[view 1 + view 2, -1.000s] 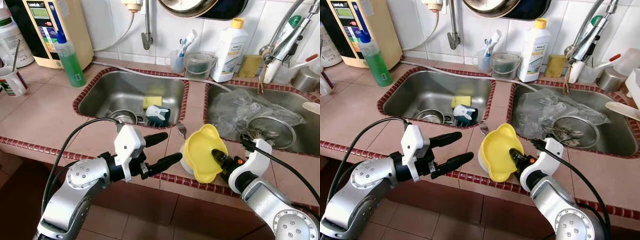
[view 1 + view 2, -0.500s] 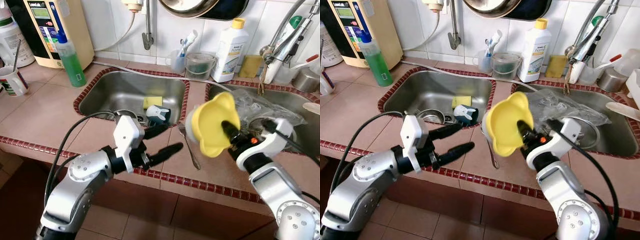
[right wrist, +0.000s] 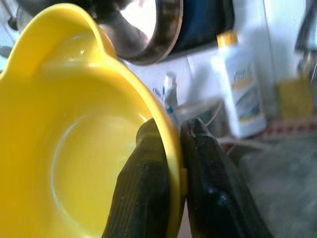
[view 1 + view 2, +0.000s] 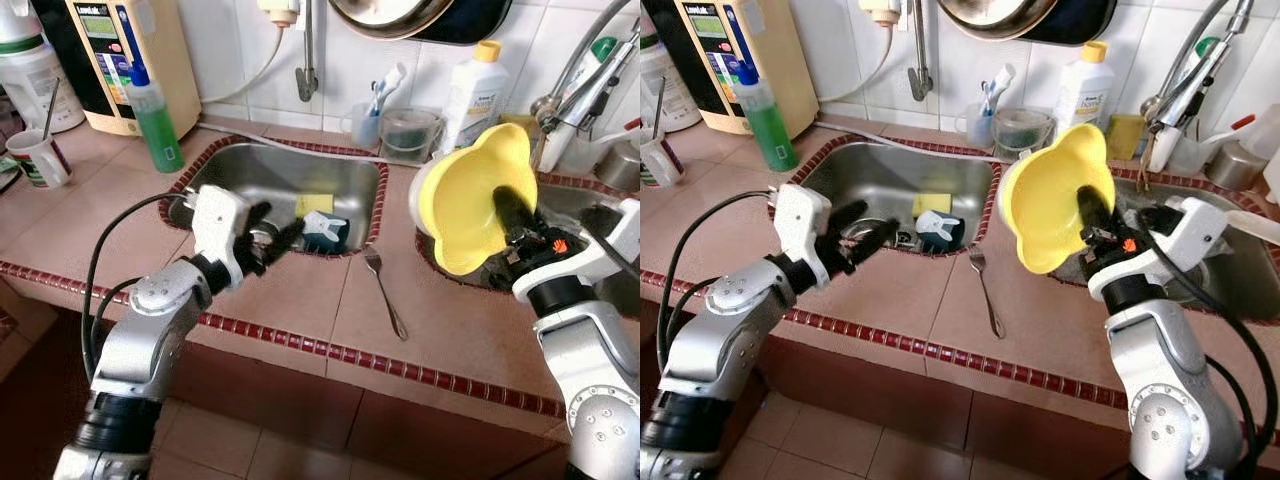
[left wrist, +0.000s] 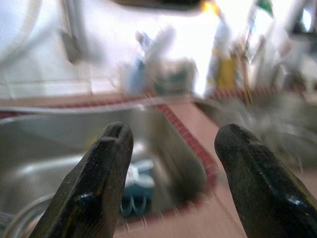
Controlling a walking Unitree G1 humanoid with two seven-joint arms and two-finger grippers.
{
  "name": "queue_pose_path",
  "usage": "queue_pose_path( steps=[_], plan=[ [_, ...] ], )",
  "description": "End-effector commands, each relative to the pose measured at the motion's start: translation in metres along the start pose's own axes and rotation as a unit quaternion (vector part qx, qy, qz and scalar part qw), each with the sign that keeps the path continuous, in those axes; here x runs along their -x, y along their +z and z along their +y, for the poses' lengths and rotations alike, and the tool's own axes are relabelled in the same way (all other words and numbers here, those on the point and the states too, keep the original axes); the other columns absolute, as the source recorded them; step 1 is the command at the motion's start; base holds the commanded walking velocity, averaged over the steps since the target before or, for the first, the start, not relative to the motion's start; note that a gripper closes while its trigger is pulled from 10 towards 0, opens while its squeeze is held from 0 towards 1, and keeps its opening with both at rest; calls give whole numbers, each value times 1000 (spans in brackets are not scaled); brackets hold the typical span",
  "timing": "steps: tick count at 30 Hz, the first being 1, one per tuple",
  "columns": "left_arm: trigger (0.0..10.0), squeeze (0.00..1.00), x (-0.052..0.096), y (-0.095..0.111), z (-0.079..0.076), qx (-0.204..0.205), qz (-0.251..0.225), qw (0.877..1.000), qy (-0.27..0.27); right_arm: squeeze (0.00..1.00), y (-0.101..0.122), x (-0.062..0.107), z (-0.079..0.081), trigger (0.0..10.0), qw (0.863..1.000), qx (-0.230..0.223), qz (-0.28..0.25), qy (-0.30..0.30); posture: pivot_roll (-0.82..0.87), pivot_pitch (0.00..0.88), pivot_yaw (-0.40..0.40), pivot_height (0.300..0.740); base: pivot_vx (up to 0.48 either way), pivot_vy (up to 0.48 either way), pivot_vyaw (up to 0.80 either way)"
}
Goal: Kitchen organization
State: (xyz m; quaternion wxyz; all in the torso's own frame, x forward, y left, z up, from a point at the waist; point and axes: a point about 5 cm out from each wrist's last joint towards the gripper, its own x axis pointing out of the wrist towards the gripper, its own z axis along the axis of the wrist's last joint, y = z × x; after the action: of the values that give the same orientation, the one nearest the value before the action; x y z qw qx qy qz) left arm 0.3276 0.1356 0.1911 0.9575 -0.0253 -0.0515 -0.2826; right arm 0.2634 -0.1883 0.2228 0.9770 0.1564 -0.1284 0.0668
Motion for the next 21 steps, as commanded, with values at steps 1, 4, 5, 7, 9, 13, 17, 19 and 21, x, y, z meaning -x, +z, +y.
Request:
queue_pose_path(
  steps=[1, 4, 5, 7, 9, 13, 17, 19, 21],
  plan=[
    [10000, 0, -2, 2, 3, 4, -10, 1000, 15, 0, 0, 0, 5, 10000, 999, 40, -14, 13, -187, 0, 28, 740, 0, 0, 0],
    [10000, 0, -4, 1, 5, 7, -19, 999, 37, 0, -4, 1, 5, 10000, 997, 73, -26, 10, -191, 0, 35, 740, 0, 0, 0],
    [10000, 0, -4, -1, 5, 7, -22, 999, 49, 0, -6, 1, 4, 10000, 996, 82, -34, 7, -192, 0, 33, 740, 0, 0, 0],
    [10000, 0, -6, -5, 7, 12, -22, 998, 65, 0, -10, 2, 3, 10000, 995, 95, -41, 7, -191, 0, 37, 740, 0, 0, 0],
    [10000, 0, -6, -8, 8, 20, -26, 997, 76, 0, -12, 2, 2, 10000, 994, 97, -47, 2, -190, 0, 39, 740, 0, 0, 0],
    [10000, 0, -8, -15, 9, 22, -35, 995, 90, 0, -21, 3, -2, 10000, 989, 135, -59, -1, -185, 0, 43, 740, 0, 0, 0],
    [10000, 0, -10, -26, 8, 14, -32, 995, 95, 0, -40, 6, -17, 10000, 983, 175, -42, -39, -181, 0, 44, 740, 0, 0, 0],
    [10000, 0, -11, -34, 7, 13, -24, 995, 93, 0, -49, 8, -23, 10000, 980, 191, -32, -48, -184, 0, 52, 740, 0, 0, 0],
    [10000, 0, -12, -40, 6, 18, -19, 995, 95, 0, -56, 11, -26, 10000, 978, 202, -26, -49, -184, 0, 52, 740, 0, 0, 0]
  ],
)
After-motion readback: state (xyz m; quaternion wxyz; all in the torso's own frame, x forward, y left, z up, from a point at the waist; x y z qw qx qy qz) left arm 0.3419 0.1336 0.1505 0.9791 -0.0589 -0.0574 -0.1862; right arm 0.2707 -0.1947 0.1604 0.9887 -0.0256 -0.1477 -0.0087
